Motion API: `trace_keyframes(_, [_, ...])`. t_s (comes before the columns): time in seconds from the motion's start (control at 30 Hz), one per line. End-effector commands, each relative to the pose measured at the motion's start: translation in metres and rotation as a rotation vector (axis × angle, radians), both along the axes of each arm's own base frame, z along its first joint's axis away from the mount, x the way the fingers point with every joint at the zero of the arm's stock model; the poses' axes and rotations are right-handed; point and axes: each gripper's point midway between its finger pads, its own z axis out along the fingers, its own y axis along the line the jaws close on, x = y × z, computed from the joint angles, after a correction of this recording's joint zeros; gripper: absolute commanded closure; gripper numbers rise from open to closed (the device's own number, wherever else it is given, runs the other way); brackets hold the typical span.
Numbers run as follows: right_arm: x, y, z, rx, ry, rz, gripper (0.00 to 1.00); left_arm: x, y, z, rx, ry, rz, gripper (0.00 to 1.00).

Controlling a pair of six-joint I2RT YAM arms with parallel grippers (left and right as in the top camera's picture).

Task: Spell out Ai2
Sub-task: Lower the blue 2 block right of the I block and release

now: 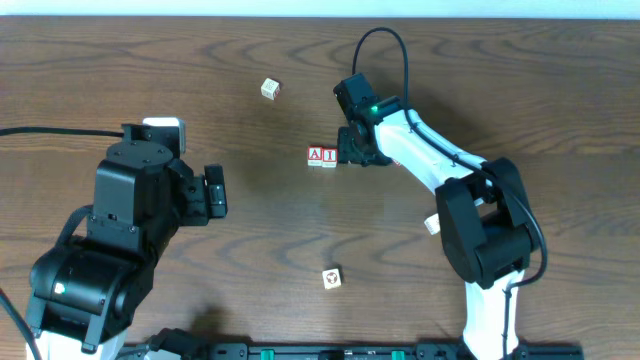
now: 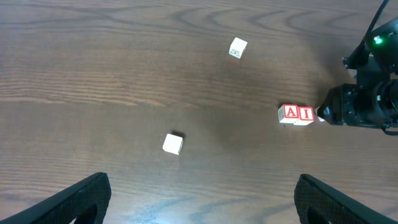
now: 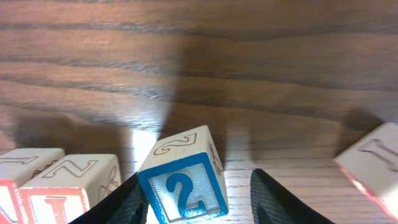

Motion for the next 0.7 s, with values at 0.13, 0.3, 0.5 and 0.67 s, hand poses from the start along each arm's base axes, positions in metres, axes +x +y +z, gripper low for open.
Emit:
trace_keyframes(0.13, [0.027,-0.012,0.061,-0.051,-0.138,-0.017,0.45,0.002,0.000,0.005,-0.016,-0.012,0.013,0.05])
trace_keyframes(0.3, [0.033,-0.025,0.066,-0.094,-0.158,-0.041,0.45,0.002,0.000,0.005,-0.016,-0.012,0.013,0.05])
trace_keyframes(0.5, [0.029,-0.060,0.063,-0.170,-0.115,-0.095,0.44,0.002,0.000,0.005,-0.017,-0.012,0.013,0.05])
trace_keyframes(0.67, [0.024,-0.071,0.057,-0.184,-0.083,-0.111,0.47,0.001,-0.002,0.004,-0.025,-0.009,0.008,0.05])
